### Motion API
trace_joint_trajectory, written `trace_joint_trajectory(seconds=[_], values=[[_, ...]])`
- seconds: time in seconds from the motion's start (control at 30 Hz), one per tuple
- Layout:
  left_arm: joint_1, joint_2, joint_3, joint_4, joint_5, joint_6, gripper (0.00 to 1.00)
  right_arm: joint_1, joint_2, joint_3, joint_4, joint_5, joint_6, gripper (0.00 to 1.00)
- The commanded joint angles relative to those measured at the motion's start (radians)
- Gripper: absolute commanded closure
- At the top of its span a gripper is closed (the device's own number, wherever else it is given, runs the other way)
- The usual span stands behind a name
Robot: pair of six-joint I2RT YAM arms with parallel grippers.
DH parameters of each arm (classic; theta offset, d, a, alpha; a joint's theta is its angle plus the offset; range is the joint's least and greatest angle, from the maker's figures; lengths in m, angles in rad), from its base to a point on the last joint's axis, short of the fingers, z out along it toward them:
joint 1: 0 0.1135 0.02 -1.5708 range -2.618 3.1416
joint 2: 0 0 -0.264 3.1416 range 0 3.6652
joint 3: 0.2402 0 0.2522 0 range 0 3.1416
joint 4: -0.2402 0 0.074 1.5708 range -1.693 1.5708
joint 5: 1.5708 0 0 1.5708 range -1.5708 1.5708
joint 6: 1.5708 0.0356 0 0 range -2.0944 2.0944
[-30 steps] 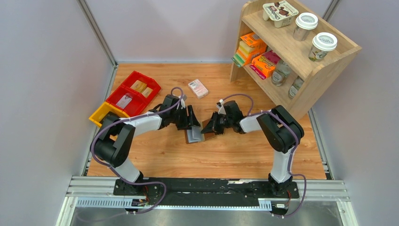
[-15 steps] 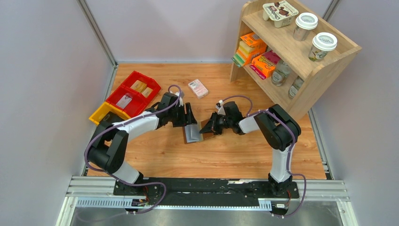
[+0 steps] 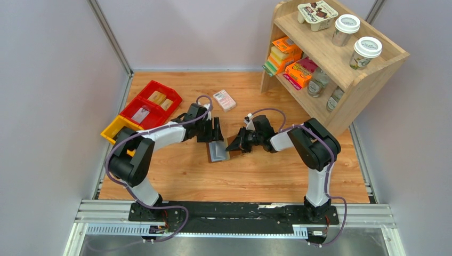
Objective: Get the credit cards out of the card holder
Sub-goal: Remove the credit card from the card holder.
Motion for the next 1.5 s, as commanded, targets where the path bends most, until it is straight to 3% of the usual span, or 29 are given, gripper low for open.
trace_joint_trajectory(seconds=[0.0,0.37,0.9,1.1,1.27,1.47], values=[[-0.025,0.013,0.036,-0.009,0.012,0.033,0.28,0.015,0.030,-0.020,-0.068,0.061,-0.031,1.00],[-0.058,-0.002,0.030,-0.012,0.042,0.023,0.28,0.017,0.032,-0.022,-0.064,0.059,-0.031,1.00],[-0.060,-0.018,-0.011,0.091,0.197,-0.149,0.30,0.018,0.024,-0.040,-0.024,0.053,-0.018,0.95],[-0.060,0.004,-0.010,0.054,0.151,-0.120,0.33,0.018,-0.008,-0.042,-0.041,0.064,-0.044,0.86],[-0.060,0.001,-0.011,0.045,0.140,-0.103,0.46,0.020,-0.077,-0.042,-0.123,0.105,-0.104,0.72],[-0.060,0.004,-0.001,0.049,0.153,-0.106,0.48,0.023,-0.124,-0.020,-0.195,0.150,-0.158,0.57]])
